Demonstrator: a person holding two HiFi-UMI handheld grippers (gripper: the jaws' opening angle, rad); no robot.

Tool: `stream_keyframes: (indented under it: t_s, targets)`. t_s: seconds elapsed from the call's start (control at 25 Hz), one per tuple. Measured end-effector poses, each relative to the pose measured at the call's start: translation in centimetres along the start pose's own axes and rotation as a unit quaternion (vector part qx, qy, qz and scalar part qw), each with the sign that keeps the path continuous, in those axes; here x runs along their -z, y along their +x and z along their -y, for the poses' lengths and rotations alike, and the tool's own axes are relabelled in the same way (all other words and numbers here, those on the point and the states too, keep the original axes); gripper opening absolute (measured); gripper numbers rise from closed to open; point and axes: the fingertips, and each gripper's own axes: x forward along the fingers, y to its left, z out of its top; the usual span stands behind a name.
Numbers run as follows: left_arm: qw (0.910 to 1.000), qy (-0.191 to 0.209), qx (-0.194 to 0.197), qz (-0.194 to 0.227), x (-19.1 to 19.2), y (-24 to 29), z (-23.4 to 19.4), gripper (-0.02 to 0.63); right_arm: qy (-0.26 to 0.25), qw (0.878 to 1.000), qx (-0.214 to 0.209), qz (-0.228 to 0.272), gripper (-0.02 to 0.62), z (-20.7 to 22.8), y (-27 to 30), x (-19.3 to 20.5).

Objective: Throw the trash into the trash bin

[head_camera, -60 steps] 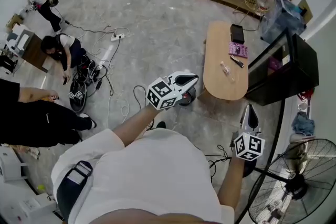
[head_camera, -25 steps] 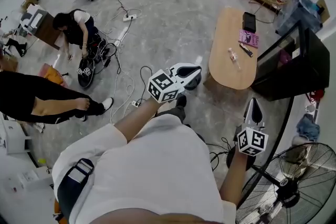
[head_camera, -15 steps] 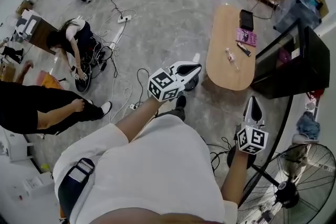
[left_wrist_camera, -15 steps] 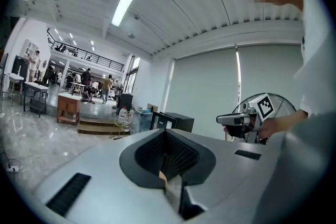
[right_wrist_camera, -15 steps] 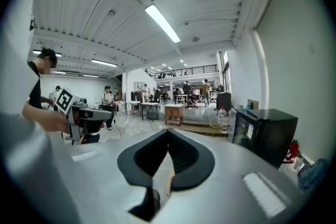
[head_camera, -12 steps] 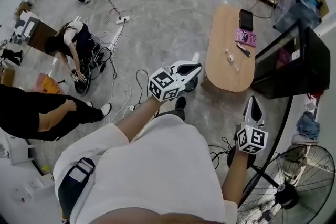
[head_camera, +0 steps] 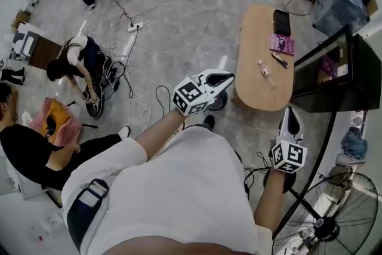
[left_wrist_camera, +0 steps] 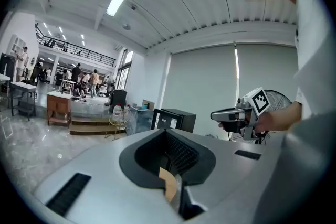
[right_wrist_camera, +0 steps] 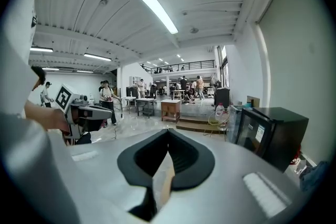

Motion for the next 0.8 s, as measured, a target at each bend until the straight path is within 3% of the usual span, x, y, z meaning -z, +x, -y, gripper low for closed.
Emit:
stream_keyframes:
  t_s: [0.36,0.8]
  targets:
    - [0.9998,-0.006,0.016,-0.011,-0.2,2.5,-5.6,0.006,0.001,1.000,0.012,-0.012,0.011,0.6,5.9,-0.9]
    - [0.9993,-0.033,-0.012,-0.014,0.4,6.7,-7.7,0.006,-0.008,0.999,-0.024,-0.030,0.011,4.0,11.1,-0.4]
